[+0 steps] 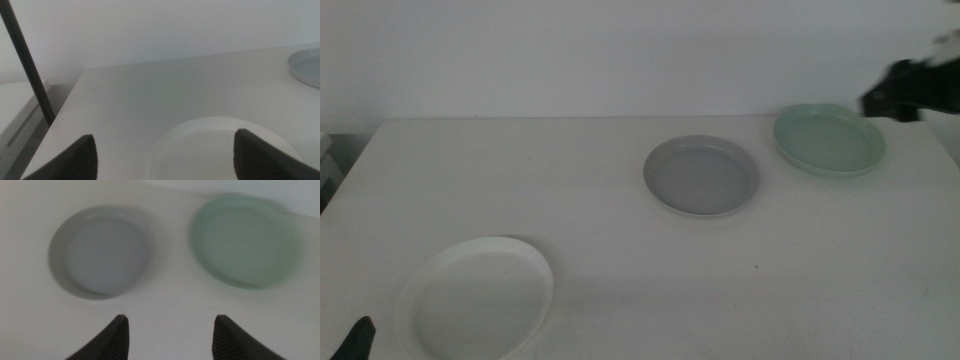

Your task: Stack the three bowls on top of each other.

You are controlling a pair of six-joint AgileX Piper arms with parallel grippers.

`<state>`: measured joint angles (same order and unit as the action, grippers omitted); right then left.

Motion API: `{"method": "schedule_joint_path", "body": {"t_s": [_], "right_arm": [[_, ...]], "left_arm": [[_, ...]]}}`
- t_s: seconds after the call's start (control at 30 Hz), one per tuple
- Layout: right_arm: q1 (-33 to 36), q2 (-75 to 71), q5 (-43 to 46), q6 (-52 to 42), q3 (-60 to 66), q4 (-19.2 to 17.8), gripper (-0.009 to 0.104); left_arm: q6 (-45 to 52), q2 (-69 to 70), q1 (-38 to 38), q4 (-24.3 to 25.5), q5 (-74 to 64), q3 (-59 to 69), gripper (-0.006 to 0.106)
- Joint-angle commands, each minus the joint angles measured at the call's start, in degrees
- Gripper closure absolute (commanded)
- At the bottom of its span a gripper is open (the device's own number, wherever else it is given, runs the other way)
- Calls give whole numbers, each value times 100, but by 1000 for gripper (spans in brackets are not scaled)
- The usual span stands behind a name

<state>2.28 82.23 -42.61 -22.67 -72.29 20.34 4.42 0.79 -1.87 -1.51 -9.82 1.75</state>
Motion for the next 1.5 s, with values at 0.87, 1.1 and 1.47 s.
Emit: {"method": "schedule_joint_path", "body": {"t_s": [0.87,1.1,1.47], "right_arm": [[767,4118,-983,2439,-3582,-427,52],[884,4459,-436,2483,-3582,-487,52],[1030,4710,89,2490,-3582,-512,80]], "left_arm": [[-29,72,-45,-11,447,-27,-4],[-29,72,-45,-11,447,-27,-4],[-29,72,-45,-11,447,-27,-4]]}}
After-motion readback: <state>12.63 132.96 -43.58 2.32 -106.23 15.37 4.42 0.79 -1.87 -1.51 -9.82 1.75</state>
